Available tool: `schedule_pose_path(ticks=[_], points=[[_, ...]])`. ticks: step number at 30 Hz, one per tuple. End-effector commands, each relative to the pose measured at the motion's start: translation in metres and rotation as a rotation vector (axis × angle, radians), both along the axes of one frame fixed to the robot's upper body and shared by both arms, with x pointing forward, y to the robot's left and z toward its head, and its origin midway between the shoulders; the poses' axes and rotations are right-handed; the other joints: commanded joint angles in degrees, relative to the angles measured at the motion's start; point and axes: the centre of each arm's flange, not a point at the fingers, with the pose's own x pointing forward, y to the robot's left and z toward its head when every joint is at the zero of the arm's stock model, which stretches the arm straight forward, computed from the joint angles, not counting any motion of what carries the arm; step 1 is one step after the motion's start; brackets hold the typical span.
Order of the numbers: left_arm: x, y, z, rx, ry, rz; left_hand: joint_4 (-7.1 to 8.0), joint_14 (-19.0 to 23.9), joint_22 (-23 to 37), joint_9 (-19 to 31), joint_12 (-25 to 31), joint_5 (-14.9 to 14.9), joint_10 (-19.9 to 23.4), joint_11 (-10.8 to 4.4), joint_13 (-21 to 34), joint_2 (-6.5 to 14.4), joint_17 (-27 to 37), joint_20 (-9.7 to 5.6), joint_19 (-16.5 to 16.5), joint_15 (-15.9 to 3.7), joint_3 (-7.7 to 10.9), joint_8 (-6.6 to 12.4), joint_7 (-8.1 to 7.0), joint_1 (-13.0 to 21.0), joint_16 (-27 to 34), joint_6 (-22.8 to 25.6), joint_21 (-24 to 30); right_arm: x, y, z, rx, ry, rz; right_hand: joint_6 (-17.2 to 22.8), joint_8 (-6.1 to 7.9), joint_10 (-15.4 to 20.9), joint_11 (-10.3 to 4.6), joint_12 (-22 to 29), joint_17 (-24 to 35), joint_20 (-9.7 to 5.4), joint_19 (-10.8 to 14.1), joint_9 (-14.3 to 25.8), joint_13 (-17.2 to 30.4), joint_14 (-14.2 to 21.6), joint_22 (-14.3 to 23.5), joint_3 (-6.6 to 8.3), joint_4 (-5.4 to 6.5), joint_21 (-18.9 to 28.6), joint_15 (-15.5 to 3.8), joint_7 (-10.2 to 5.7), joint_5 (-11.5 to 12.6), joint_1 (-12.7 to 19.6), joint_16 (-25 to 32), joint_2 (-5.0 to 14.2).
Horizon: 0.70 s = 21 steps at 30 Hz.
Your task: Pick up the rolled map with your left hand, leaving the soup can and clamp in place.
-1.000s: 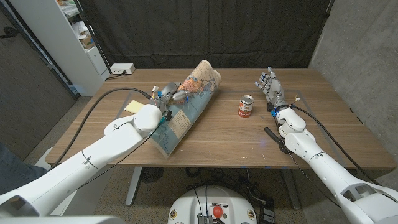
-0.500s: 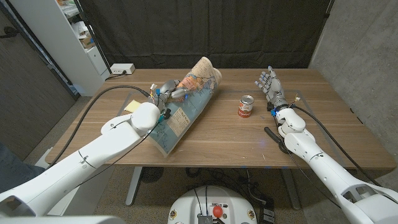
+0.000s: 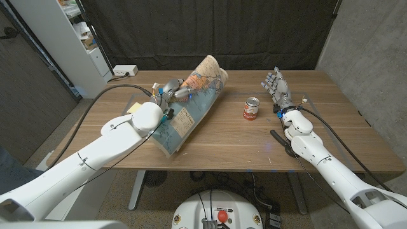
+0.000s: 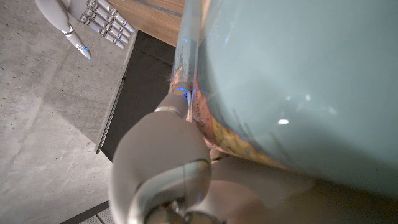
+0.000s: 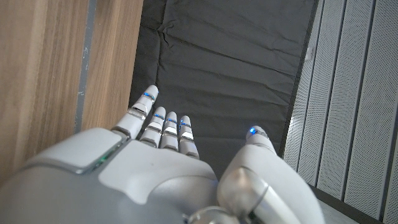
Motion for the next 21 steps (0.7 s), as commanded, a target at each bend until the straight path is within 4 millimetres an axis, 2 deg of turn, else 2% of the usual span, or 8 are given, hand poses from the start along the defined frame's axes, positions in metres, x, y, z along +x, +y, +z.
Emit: schedule_pose_path(ticks=[1,21], points=[[-0.0081,0.0009,0.0127,0.011,-0.027,-0.007,0.05,0.34,0.01,0.28,0.30,0.56,0.39,0.01,0.34,-0.10,0.15,-0.13,-0.32,-0.04,0.57,0.15,1.12,0.74,-0.26,0.65,0.41,-0.0031,0.0000,0.0012,-0.004,0.001,-0.008,0.44,0.07,0.42,0.01,0.27,0.14,-0.09,0.43,0.33,0.10,0.29,0.20,-0.10,-0.12,0.19,-0.02,0.11,0.05,0.51,0.03,0.22],[-0.0144,0.0015,0.0215,0.018,-0.046,-0.008,0.12,0.44,-0.01,0.35,0.22,0.75,0.41,0.06,0.58,-0.04,0.30,-0.13,-0.56,-0.09,0.68,0.06,1.03,0.84,-0.37,0.70,0.50,-0.0052,0.0019,0.0010,-0.003,0.001,-0.009,0.44,0.06,0.47,0.09,0.24,0.20,-0.04,0.44,0.33,0.11,0.33,0.20,-0.18,-0.18,0.14,-0.05,0.10,-0.01,0.51,0.03,0.27]])
